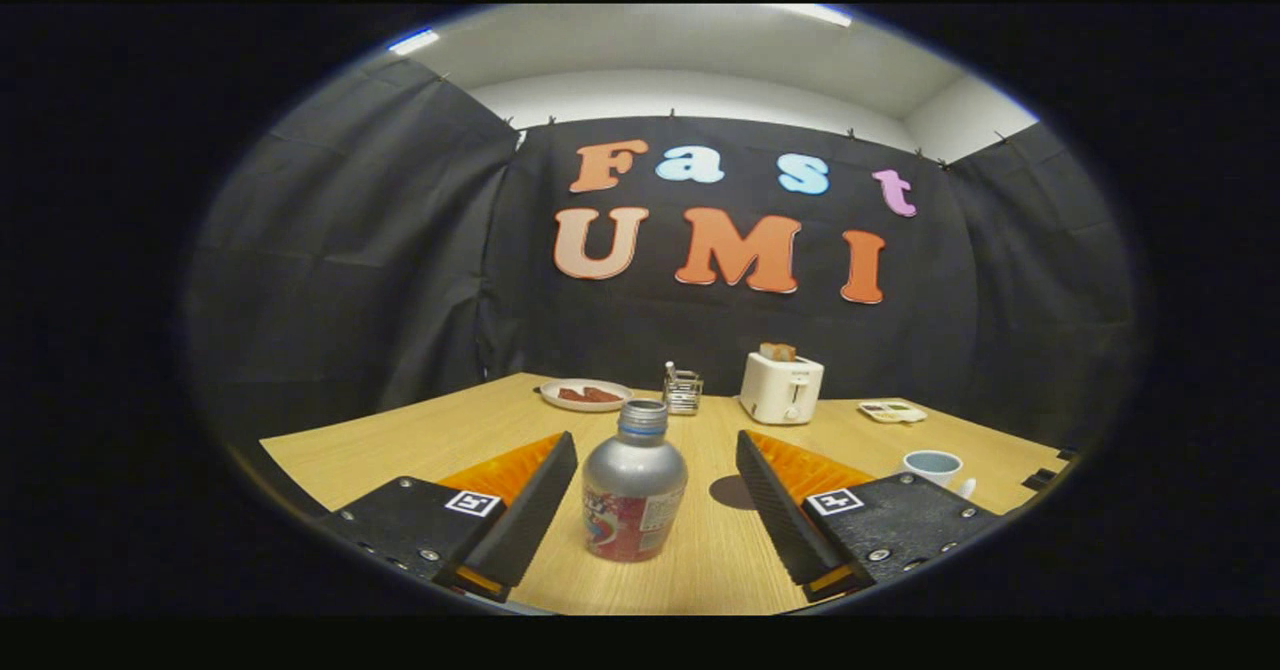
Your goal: Take the bottle from table, then pour the juice into the cup, finally place the bottle on the coaster
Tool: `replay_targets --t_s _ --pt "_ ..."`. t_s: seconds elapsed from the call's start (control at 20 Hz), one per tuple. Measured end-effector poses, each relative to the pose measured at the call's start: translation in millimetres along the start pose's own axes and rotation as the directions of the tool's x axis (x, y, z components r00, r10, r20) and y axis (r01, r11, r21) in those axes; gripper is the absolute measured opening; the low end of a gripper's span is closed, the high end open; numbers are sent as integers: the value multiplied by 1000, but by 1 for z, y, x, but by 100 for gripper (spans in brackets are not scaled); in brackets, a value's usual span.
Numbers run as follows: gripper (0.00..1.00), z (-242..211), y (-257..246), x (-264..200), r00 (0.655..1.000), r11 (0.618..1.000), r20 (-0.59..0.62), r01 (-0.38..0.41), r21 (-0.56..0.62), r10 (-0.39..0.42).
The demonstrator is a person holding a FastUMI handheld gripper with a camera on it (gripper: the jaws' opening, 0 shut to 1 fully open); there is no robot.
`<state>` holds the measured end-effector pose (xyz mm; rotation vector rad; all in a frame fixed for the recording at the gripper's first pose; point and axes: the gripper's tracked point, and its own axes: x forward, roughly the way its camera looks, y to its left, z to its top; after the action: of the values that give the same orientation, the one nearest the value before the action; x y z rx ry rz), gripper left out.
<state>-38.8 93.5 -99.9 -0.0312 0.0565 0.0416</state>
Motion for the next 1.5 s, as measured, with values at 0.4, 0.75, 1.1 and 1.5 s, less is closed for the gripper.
replay_targets --t_s 0.4,0.75,1.1,1.5 --pt "95 -58 11 14 993 999 -108 -36 17 38" --pt "92 -80 17 21 982 997 -173 -74 33 79" --pt "77 -61 15 28 983 989 -143 -100 111 115" --pt "77 -27 -19 42 991 947 -100 -53 318 89"
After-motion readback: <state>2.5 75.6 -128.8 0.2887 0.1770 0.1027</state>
